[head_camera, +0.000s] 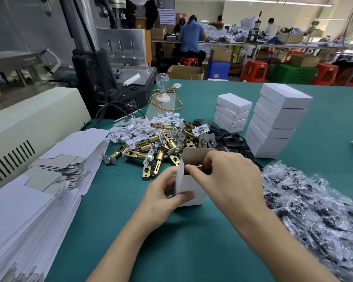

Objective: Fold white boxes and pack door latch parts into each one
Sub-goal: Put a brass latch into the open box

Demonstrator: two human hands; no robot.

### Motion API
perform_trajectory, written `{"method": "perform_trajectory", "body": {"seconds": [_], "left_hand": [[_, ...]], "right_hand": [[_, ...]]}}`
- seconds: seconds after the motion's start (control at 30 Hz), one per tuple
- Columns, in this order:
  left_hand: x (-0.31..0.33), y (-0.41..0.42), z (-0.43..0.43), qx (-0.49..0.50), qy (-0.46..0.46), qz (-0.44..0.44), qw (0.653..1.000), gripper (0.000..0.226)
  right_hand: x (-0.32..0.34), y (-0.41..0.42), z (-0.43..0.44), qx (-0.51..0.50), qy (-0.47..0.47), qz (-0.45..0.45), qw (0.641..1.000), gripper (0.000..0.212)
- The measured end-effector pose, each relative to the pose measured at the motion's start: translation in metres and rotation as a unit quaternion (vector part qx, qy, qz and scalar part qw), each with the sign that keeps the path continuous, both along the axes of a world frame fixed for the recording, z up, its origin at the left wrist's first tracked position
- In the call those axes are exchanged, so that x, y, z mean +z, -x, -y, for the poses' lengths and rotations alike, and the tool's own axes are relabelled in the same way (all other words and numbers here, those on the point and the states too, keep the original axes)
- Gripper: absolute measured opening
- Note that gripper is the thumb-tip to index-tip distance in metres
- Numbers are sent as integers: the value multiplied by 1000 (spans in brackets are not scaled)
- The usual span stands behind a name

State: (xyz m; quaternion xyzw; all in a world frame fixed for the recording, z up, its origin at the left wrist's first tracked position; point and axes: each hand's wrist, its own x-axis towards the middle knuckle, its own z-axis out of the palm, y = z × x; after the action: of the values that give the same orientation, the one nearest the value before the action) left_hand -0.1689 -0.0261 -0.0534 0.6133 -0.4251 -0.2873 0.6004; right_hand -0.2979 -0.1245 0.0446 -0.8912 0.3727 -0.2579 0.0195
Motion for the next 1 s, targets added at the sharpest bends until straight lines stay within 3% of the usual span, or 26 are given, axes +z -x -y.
{"method": "perform_trajectory", "body": {"seconds": [0.13,0.27,0.5,0.57,0.7,0.87,1.0], "left_hand": [[0,1,0,-3,7,-17,1000,45],[-1,0,-1,-1,10,-30,999,42],[1,1,0,2,-13,-39,999,44],[-2,3,2,-2,-26,-35,999,43],[-9,3,5,6,-41,-33,999,40],[-6,1,5,7,-58,-31,998,35],[-6,-2,4,-12,-66,-4,998,31]], "right_hand": [[6,-1,-1,-8,0,-62,998,50],[17,2,2,10,-5,-116,993,36],[48,-6,4,107,-10,-38,993,20],[57,-25,6,149,-3,-44,988,28],[66,-85,11,196,14,-106,975,58],[52,-171,17,277,19,-235,931,22],[24,-219,11,272,11,-286,919,36]]}}
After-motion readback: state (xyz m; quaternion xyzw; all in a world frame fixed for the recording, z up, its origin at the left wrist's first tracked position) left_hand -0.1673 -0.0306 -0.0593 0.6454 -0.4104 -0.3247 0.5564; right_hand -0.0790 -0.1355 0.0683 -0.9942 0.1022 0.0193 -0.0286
